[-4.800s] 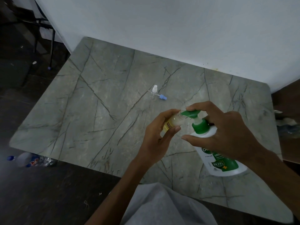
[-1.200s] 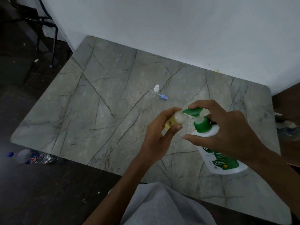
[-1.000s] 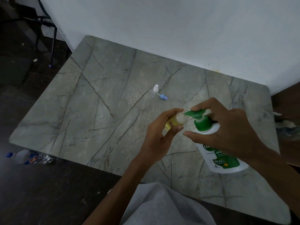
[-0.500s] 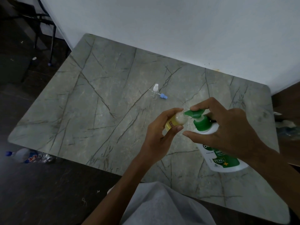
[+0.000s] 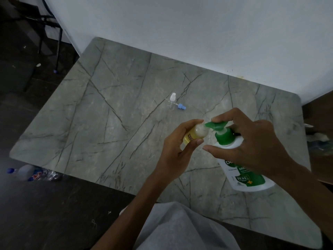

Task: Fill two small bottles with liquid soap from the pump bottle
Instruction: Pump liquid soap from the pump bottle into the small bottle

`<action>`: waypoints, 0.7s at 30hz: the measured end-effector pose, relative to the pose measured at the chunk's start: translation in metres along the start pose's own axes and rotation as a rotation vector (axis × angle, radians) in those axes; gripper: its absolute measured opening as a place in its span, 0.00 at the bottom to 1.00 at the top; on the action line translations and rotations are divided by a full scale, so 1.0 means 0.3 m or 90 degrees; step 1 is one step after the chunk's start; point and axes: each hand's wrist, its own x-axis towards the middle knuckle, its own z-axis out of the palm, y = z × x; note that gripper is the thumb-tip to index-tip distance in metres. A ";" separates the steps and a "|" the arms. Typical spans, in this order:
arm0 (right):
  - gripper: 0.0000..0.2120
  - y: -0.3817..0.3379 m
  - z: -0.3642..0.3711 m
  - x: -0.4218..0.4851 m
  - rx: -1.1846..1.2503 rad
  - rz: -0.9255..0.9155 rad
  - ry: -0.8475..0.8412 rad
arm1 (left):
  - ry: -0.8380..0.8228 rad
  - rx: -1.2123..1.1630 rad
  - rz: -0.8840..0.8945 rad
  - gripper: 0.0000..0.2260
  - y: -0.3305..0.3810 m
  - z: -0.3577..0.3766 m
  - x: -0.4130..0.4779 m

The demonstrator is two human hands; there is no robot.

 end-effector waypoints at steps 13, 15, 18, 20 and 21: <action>0.27 0.000 0.000 -0.005 -0.002 -0.006 0.007 | 0.009 -0.011 -0.012 0.15 0.004 0.003 -0.007; 0.27 -0.001 -0.002 -0.004 -0.005 -0.006 0.004 | 0.010 -0.016 -0.011 0.15 0.007 0.004 -0.008; 0.29 -0.009 -0.007 -0.002 0.014 0.005 -0.012 | 0.020 -0.019 -0.008 0.15 0.011 0.000 -0.009; 0.30 -0.012 -0.009 -0.004 0.012 0.000 -0.016 | 0.025 -0.023 -0.003 0.15 0.014 -0.004 -0.007; 0.30 -0.012 -0.009 -0.005 0.010 -0.004 -0.015 | 0.025 -0.024 -0.002 0.15 0.016 -0.004 -0.007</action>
